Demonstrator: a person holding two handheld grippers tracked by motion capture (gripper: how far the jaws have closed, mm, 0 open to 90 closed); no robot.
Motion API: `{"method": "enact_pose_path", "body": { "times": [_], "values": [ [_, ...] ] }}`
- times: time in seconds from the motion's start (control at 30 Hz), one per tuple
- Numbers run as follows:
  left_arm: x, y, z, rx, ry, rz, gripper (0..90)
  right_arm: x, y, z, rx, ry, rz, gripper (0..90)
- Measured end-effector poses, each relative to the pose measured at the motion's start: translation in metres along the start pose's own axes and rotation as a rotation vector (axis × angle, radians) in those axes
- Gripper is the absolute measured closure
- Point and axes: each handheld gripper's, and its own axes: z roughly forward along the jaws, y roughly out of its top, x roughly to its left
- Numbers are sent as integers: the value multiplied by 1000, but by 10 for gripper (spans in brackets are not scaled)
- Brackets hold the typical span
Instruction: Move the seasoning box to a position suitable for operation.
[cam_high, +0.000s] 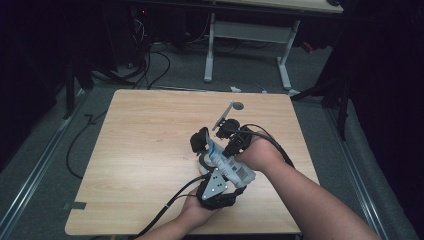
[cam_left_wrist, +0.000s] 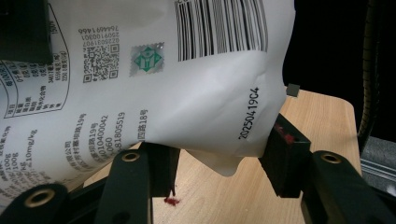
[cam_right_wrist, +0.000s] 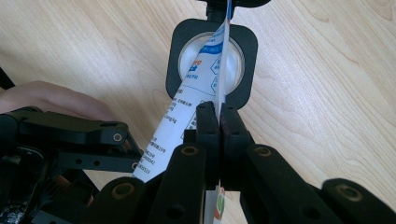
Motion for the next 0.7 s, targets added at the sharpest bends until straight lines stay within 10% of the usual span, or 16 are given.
{"method": "enact_pose_path", "body": {
  "times": [0.7],
  "values": [
    [1,2,-2,-10,-2,-5,521,1,3,-1,2,3,-1,889]
  ]
}}
